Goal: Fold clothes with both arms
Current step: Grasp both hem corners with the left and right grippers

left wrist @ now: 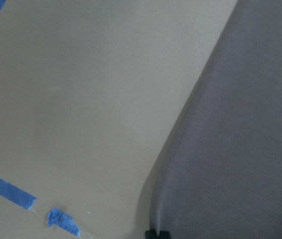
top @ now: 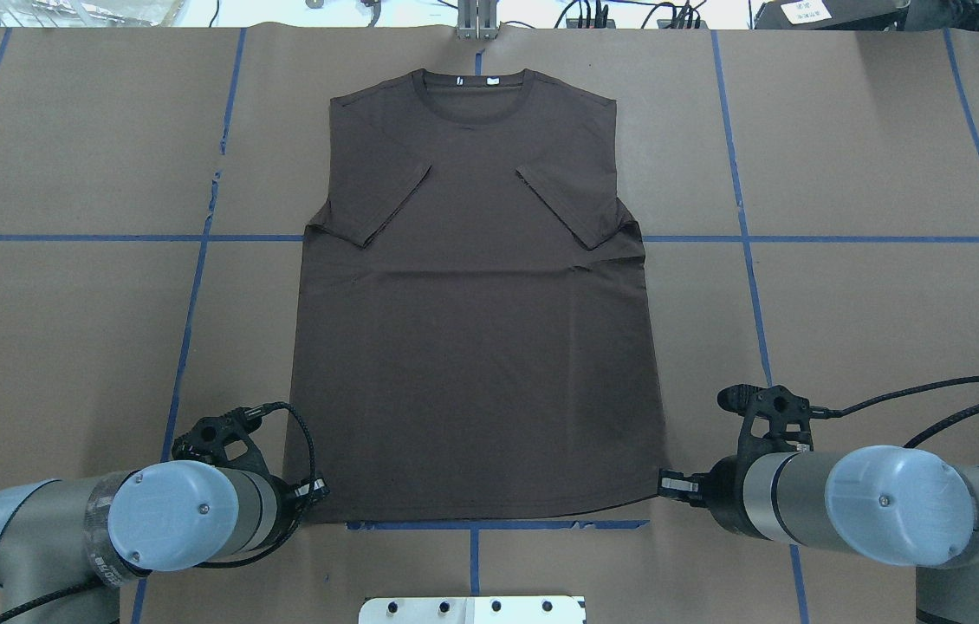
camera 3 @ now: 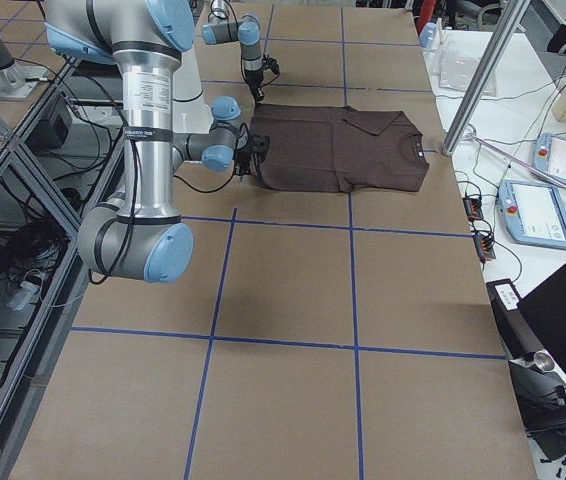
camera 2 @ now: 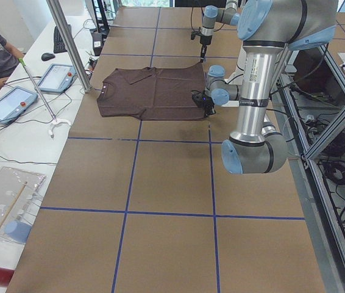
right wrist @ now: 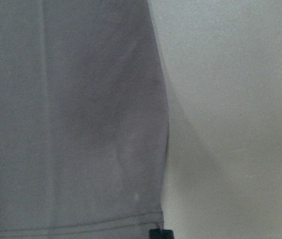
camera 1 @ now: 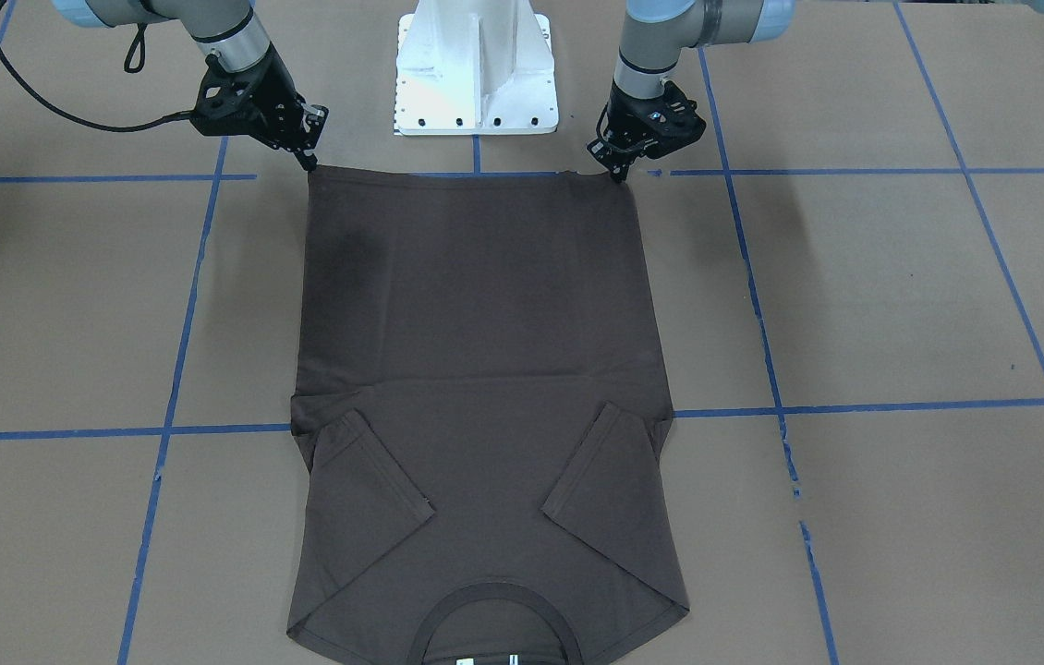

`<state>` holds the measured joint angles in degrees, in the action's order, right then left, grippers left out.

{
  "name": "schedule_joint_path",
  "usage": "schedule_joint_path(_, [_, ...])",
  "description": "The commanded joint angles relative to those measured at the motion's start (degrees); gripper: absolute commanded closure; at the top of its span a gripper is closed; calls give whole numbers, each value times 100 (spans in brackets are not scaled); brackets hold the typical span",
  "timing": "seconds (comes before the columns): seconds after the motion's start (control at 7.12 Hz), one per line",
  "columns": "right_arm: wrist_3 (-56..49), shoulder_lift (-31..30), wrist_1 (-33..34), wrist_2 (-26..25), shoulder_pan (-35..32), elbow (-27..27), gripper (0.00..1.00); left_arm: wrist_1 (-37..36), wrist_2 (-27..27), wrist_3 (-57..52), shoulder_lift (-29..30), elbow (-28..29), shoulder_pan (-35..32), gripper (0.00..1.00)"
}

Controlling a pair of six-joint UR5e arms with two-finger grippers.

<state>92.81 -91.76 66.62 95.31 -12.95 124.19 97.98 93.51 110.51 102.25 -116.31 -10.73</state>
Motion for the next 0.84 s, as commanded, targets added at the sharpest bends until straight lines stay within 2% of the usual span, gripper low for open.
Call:
schedule_joint_path(0.0, [0,-427,-9,216,20,410,100,-120,18,-300,-29,-303,-8,100])
schedule_joint_path(0.28, [0,-597,-18,1170,108,728,100,-567,62,-373,-38,-1083,18,100])
schedule_joint_path(0.56, [0,-597,-35,1830,188,930,100,-1288,280,-425,-29,-2225,622,100])
schedule_joint_path(0.7, [0,-623,-35,1973,170,1053,100,-1299,308,-399,-29,-2352,964,100])
